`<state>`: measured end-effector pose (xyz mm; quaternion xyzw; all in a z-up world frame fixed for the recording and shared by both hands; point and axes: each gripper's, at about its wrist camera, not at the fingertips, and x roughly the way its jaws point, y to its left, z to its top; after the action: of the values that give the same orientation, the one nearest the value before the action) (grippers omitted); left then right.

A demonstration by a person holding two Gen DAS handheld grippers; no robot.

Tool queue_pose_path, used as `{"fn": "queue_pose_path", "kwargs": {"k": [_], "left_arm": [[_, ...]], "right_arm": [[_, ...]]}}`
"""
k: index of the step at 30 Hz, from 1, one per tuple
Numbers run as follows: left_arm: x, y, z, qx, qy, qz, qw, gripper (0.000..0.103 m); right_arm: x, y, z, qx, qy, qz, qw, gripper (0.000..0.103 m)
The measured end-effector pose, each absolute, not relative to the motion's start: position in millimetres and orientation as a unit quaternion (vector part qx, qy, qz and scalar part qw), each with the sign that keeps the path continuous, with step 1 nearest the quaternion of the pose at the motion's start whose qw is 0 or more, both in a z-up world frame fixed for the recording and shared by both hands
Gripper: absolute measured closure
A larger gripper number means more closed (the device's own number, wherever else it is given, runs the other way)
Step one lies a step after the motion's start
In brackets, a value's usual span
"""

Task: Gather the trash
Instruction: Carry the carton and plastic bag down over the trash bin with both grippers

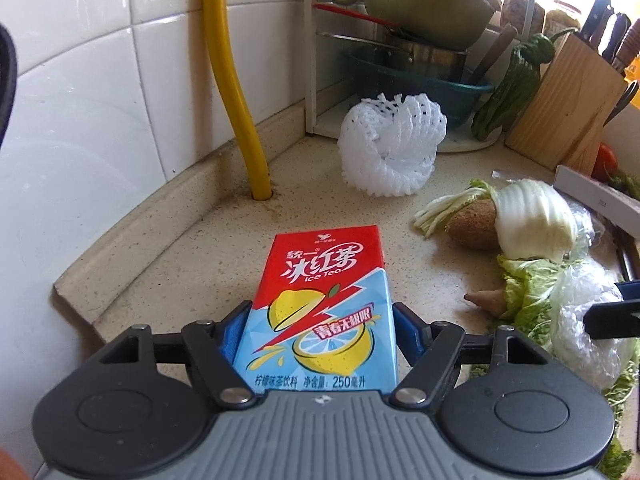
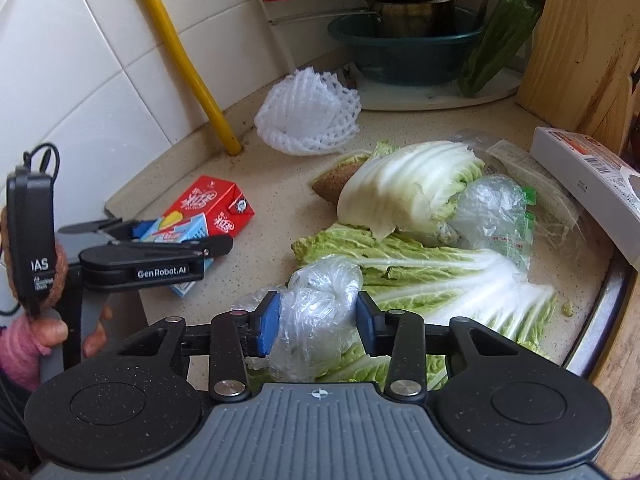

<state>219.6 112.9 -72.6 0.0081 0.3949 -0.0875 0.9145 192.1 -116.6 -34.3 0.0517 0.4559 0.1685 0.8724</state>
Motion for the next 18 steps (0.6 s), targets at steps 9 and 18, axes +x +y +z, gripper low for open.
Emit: {"fn": "queue_pose_path", "kwargs": {"k": [9,18], "left_arm": [[190.8,105.1,-57.1,0.001,0.382,-0.066,0.922,0.035],[160.2,92.3,-43.5,0.006,0.369,-0.047,0.928,0.035]], "right_arm": [[186.8,-131.3,-19.3,0.073,0.429,0.198,0.879,0.059],[175.8,-143.7,-14.2,0.093,0.401,0.22,0.884,0.059]]}}
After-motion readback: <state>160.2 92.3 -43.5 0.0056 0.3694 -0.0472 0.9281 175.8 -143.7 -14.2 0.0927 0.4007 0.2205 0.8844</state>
